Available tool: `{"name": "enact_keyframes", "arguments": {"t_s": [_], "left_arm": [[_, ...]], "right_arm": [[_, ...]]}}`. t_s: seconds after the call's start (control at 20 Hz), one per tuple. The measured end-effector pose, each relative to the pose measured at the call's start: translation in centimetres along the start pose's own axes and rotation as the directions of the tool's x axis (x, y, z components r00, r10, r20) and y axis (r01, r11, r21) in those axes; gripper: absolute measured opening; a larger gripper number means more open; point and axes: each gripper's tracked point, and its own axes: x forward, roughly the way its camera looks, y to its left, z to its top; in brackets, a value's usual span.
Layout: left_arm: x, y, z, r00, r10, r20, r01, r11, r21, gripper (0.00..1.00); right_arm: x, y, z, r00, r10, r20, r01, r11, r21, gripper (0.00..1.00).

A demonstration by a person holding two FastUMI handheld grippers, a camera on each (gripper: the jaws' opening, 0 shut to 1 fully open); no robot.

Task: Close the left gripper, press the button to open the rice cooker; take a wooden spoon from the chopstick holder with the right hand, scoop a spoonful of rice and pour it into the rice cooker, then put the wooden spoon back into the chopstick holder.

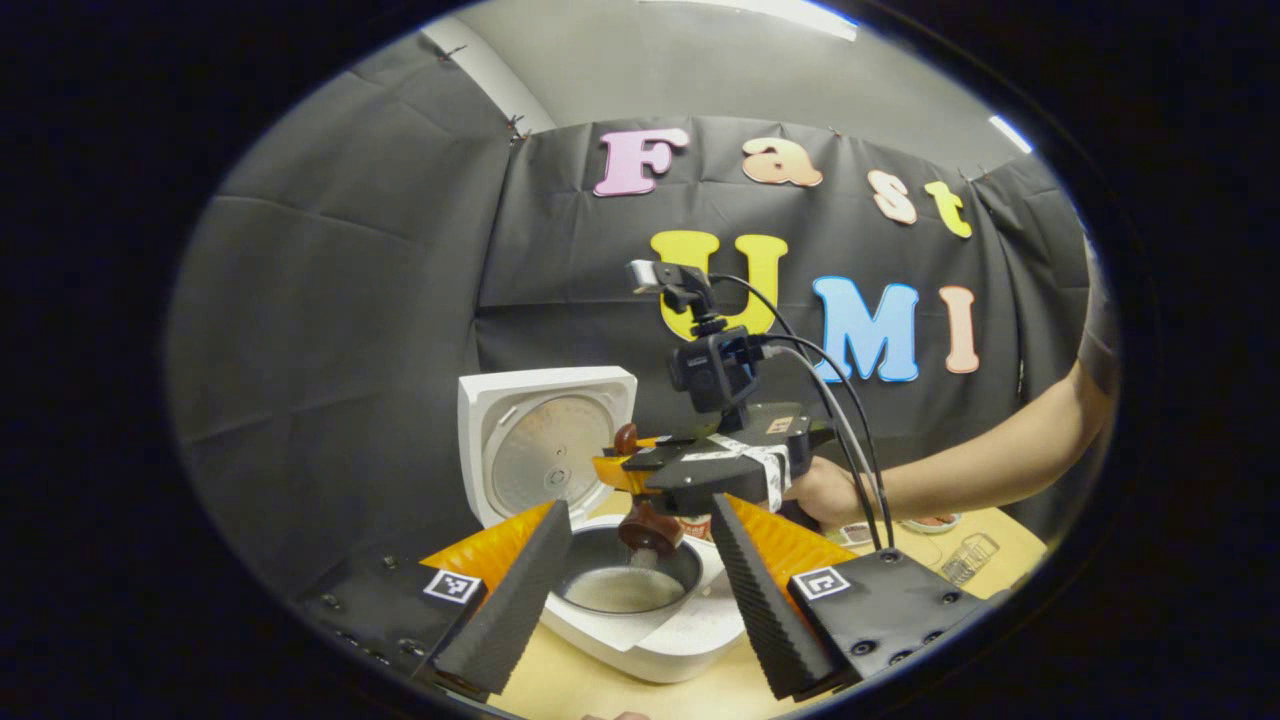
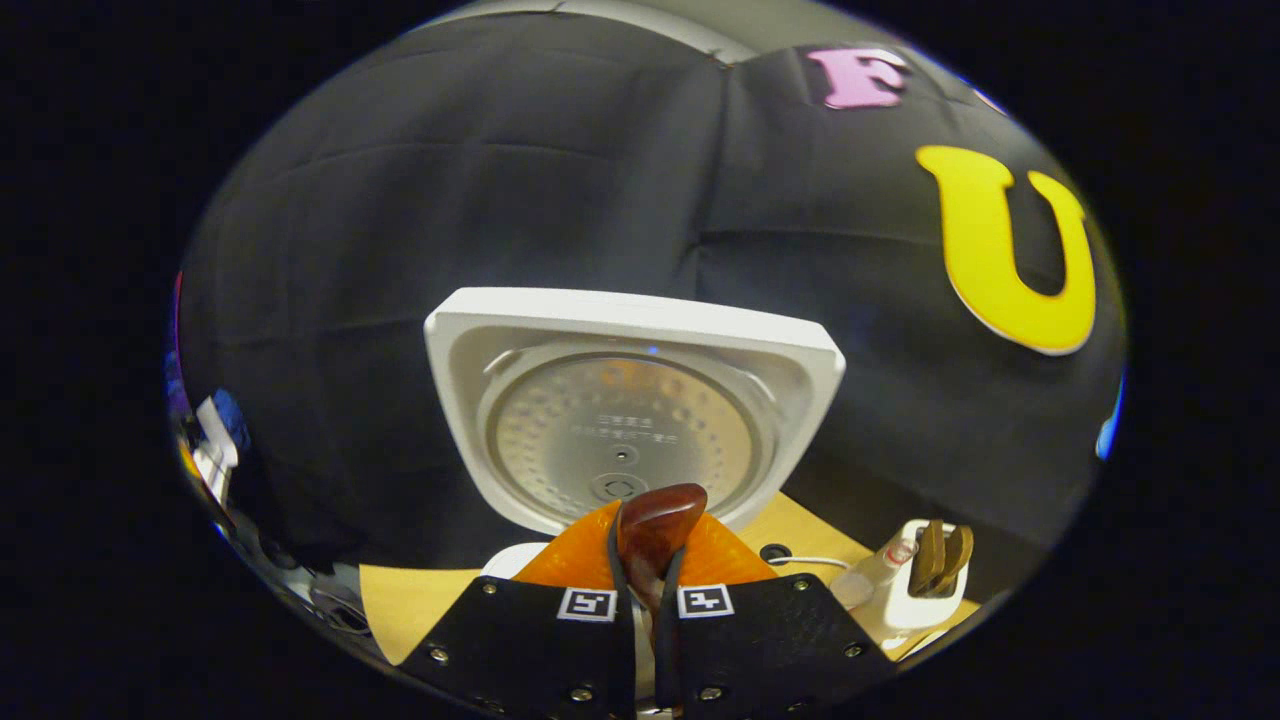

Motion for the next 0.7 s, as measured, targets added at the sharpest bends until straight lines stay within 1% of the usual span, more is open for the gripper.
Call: {"name": "enact_keyframes", "arguments": {"t_s": [0.05, 0.1, 0.15, 0.2, 0.25, 0.3, 0.4, 0.45, 0.5, 0.55, 0.6, 0.7], "left_arm": [[-0.6, -0.2, -0.5, 1.0, 0.001, -0.001, -0.001, 1.0, 0.007, 1.0], [-1.3, -0.3, -0.7, 1.0, 0.001, -0.003, -0.001, 1.0, 0.013, 1.0], [-1.5, -0.5, -0.7, 1.0, 0.0, -0.003, 0.0, 1.0, 0.018, 1.0], [-1.5, -0.7, -0.6, 1.0, -0.003, -0.002, 0.003, 1.0, 0.02, 0.97], [-1.3, -0.7, -0.5, 1.0, -0.005, 0.0, 0.005, 1.0, 0.02, 1.0], [-1.3, -0.9, -0.3, 1.0, -0.007, 0.0, 0.007, 1.0, 0.019, 1.0], [-1.3, -1.4, -0.4, 1.0, -0.017, 0.002, 0.017, 1.0, 0.012, 1.0], [-1.5, -1.8, -0.6, 1.0, -0.024, 0.0, 0.024, 1.0, 0.015, 1.0], [-1.5, -2.5, -0.6, 0.999, -0.036, 0.0, 0.036, 0.999, 0.02, 0.97], [-1.6, -3.4, -0.6, 0.999, -0.05, -0.001, 0.05, 0.998, 0.023, 1.0], [-1.6, -4.3, -0.6, 0.998, -0.061, 0.0, 0.061, 0.998, 0.025, 0.98], [-1.5, -5.7, -0.4, 0.997, -0.083, 0.003, 0.083, 0.996, 0.025, 0.98]], "right_arm": [[0.0, 0.3, 0.0, 1.0, 0.013, 0.008, -0.012, 1.0, -0.016, 0.08], [-0.3, 0.2, 0.5, 0.999, 0.021, 0.026, -0.021, 1.0, 0.021, 0.08], [-0.7, -0.3, 1.0, 0.999, 0.027, 0.047, -0.031, 0.995, 0.1, 0.08], [-1.3, -1.1, 1.6, 0.997, 0.03, 0.071, -0.044, 0.978, 0.205, 0.08], [-2.0, -2.1, 2.3, 0.995, 0.028, 0.095, -0.056, 0.949, 0.309, 0.08], [-2.7, -2.9, 2.9, 0.993, 0.018, 0.115, -0.063, 0.914, 0.4, 0.08], [-4.3, -5.0, 3.5, 0.99, -0.007, 0.143, -0.072, 0.839, 0.539, 0.08], [-4.9, -6.1, 3.5, 0.988, -0.019, 0.155, -0.08, 0.794, 0.602, 0.08], [-5.6, -7.0, 3.4, 0.986, -0.027, 0.166, -0.091, 0.748, 0.658, 0.08], [-5.9, -7.7, 3.1, 0.983, -0.037, 0.177, -0.101, 0.702, 0.705, 0.08], [-6.4, -8.5, 2.6, 0.982, -0.048, 0.182, -0.106, 0.661, 0.743, 0.08], [-6.9, -9.6, 1.9, 0.977, -0.086, 0.194, -0.106, 0.591, 0.8, 0.08]]}}
